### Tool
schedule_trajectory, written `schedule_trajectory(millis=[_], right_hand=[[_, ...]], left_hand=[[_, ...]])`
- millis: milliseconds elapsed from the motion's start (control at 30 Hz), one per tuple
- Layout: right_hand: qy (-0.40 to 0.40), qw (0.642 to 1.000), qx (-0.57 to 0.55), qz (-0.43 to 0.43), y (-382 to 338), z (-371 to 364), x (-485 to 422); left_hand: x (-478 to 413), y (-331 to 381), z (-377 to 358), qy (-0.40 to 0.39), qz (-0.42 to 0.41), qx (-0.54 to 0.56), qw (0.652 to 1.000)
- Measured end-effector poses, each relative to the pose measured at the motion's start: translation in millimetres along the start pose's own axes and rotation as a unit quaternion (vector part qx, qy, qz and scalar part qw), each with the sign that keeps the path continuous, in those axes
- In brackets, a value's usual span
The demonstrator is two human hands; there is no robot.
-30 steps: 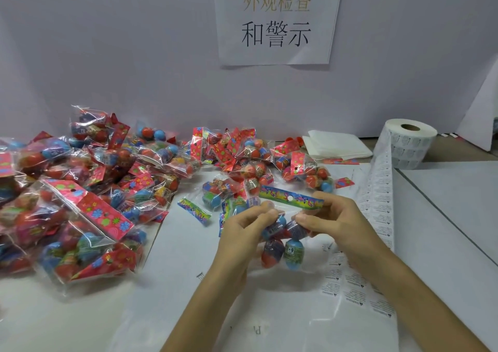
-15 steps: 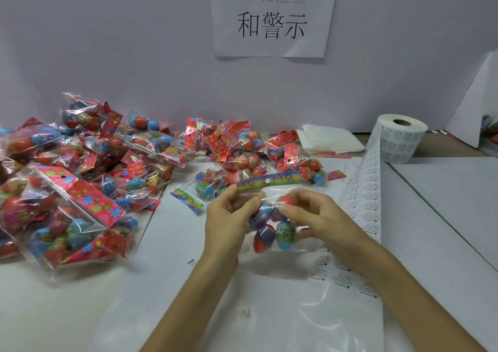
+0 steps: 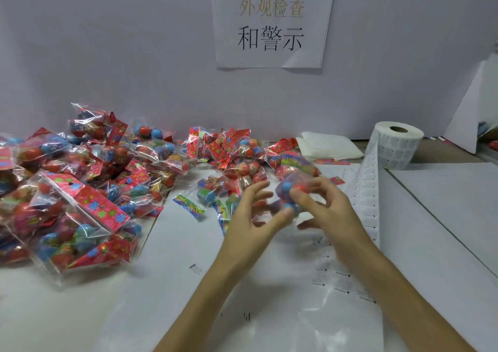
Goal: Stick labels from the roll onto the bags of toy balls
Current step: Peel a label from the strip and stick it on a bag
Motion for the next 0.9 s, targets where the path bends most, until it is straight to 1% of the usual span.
schedule_trajectory(millis=[33,67,133,167,233,300,333,467,533,600,700,833,867,900], right_hand=[[-0.033,0.999,-0.001,0.006,-0.2,-5.4,0.1],[-0.063,0.998,-0.005,0.011,-0.1,-9.7,0.0],[-0.088,0.996,-0.021,0.021,-1.1,-11.8,-1.0],[-0.082,0.996,-0.023,0.027,-2.2,-9.7,-1.5],[-0.042,0.998,-0.012,0.047,-4.2,-1.3,-3.8],[-0.005,0.999,0.000,0.046,-2.1,5.7,-6.7],[-0.004,0.999,-0.002,0.034,0.7,6.5,-7.8],[-0.085,0.996,0.008,-0.035,11.0,-6.3,-4.9],[-0.098,0.994,0.015,-0.043,12.6,-10.4,-2.6],[-0.081,0.996,0.024,-0.038,10.3,-9.1,-1.7],[-0.054,0.997,0.047,0.004,3.4,-1.7,-3.0],[-0.032,0.995,0.089,0.034,-0.4,-2.4,-0.5],[-0.005,0.992,0.116,0.047,-1.7,-1.3,0.0],[0.040,0.982,0.170,0.077,-5.8,3.2,0.3]], left_hand=[[0.4,-2.5,-1.8,-0.006,-0.002,-0.009,1.000],[-0.2,-4.6,0.0,0.005,-0.005,-0.014,1.000],[-3.4,-8.7,10.4,0.053,0.017,0.015,0.998],[-4.2,-11.9,15.2,0.074,0.048,0.050,0.995],[-5.2,-18.0,18.4,0.079,0.111,0.128,0.982],[-4.8,-19.0,15.6,0.052,0.144,0.171,0.973],[-4.2,-17.9,13.0,0.036,0.148,0.180,0.972],[-0.2,-14.7,2.1,-0.024,0.147,0.147,0.978],[1.1,-13.8,-2.4,-0.050,0.138,0.122,0.982],[1.8,-10.4,-4.9,-0.057,0.121,0.100,0.986],[1.9,-7.7,-4.3,-0.043,0.101,0.070,0.991],[0.3,-8.7,-1.1,-0.040,0.087,0.081,0.992],[-0.3,-8.6,1.0,-0.033,0.077,0.074,0.994],[-0.4,-7.7,4.1,-0.016,0.064,0.065,0.996]])
Point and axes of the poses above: each hand's wrist, its own x-axis away from the middle knuckle, its own z-axis out of the back of the hand, y = z × x, the point moved 7 cm from there along -x, towards the middle knuckle, and after that the axes turned 7 degrees about x, right-handed, at the moved point
